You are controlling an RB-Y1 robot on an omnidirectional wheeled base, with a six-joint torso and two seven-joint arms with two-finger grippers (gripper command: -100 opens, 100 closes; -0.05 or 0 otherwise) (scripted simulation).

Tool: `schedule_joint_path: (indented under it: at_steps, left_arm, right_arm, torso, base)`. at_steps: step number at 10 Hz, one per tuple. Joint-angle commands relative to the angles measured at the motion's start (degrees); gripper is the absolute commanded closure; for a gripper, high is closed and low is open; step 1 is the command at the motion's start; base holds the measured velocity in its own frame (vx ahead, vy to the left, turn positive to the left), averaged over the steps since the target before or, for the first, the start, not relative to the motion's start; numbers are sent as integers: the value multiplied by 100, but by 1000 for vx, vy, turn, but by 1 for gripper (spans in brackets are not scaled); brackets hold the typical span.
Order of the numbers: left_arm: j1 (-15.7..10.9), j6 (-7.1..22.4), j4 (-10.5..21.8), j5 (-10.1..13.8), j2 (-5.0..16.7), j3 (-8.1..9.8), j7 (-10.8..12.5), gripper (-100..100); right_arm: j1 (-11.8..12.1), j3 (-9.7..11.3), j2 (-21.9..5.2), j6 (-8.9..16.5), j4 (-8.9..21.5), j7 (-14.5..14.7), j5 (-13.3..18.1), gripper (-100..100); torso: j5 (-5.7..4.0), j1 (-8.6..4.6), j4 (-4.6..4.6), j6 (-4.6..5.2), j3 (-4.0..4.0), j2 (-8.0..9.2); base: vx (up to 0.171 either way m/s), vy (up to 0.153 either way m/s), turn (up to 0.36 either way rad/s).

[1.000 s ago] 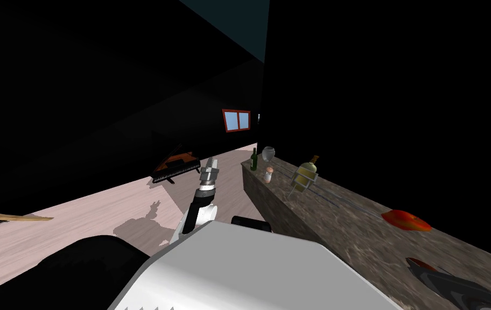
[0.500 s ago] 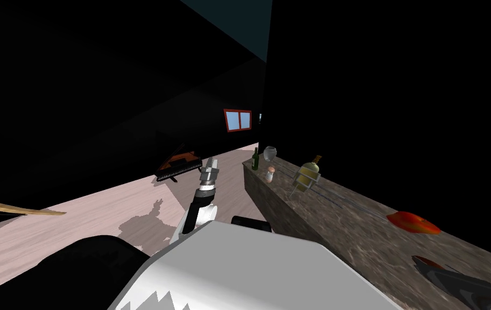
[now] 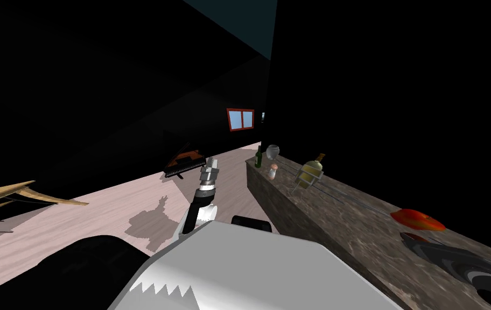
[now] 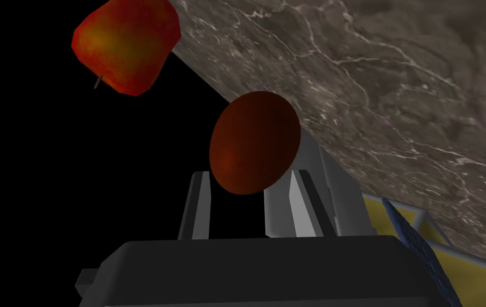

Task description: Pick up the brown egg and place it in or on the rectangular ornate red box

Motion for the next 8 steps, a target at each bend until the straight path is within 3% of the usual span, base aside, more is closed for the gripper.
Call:
schedule_joint_path:
  at_steps: [1,2,3,4,6,8]
  left_arm:
    - [0,0,0,0,0,0,0,0]
    - [-1,0,0,0,0,0,0,0]
    - [-1,0,0,0,0,0,0,0]
    - [0,0,0,0,0,0,0,0]
    - [0,0,0,0,0,0,0,0]
    - [1,0,0,0,0,0,0,0]
  right_arm:
    - [-39,-226,-180,-45,-153,-151,25,100]
    - [-15,-369,-316,-27,-322,-257,17,100]
    - [-15,-369,-316,-27,-322,-257,17,100]
    - [35,-573,-511,-8,-563,-403,1,100]
    - [105,-751,-679,-1,-757,-519,-25,100]
    - [353,-965,-909,-46,-925,-624,-129,100]
  torso:
    - [0,0,0,0,0,0]
    - [3,3,5,2,13,24]
    - [5,17,8,4,21,36]
    - [-4,6,3,17,13,21]
    - [1,5,4,5,12,21]
    - [-2,-8,0,18,5,7]
  base:
    - [-228,65,117]
    - [-243,90,92]
    - [-154,81,41]
    - [-157,73,55]
    - [-167,69,73]
    - [-103,17,-72]
